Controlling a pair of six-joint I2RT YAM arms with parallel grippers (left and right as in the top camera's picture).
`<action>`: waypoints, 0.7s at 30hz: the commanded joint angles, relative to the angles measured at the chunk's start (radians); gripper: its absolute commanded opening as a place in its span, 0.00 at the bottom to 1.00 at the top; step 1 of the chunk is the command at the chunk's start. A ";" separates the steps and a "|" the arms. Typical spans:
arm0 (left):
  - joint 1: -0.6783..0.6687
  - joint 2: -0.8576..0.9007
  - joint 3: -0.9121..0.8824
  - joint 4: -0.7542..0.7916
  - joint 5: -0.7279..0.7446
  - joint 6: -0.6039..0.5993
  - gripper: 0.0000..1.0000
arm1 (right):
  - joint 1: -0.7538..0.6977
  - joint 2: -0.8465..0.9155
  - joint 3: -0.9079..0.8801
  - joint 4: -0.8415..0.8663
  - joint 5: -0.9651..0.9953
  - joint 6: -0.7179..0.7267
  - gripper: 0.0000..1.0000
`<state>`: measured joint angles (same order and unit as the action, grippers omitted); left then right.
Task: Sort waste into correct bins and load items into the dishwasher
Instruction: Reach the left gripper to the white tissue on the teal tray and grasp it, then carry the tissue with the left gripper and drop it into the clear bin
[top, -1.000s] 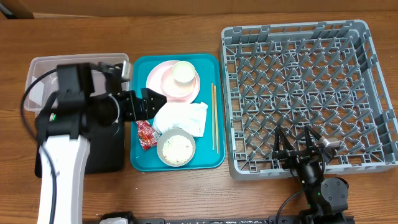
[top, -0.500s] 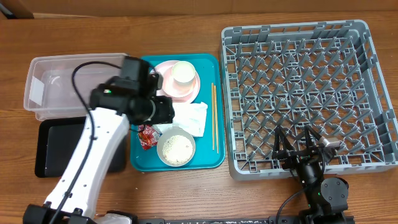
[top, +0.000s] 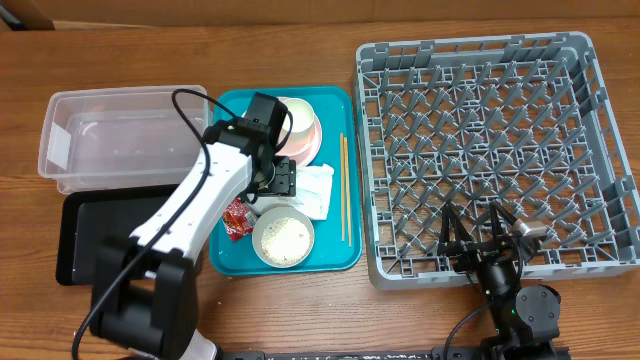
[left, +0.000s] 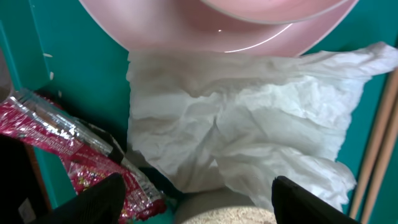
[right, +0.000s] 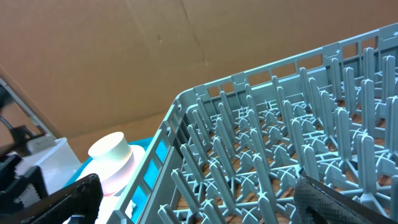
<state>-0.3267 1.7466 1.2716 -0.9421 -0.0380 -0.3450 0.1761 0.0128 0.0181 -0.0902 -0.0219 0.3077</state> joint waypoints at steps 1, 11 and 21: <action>0.007 0.034 0.019 0.016 -0.025 -0.014 0.78 | -0.007 -0.010 -0.010 0.006 0.002 -0.001 1.00; 0.007 0.145 0.019 0.080 -0.053 0.008 0.79 | -0.007 -0.010 -0.010 0.006 0.002 -0.001 1.00; 0.007 0.222 0.019 0.126 -0.067 0.008 0.77 | -0.007 -0.010 -0.010 0.006 0.002 -0.001 1.00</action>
<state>-0.3256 1.9388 1.2716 -0.8211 -0.0841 -0.3416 0.1761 0.0128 0.0185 -0.0906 -0.0216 0.3073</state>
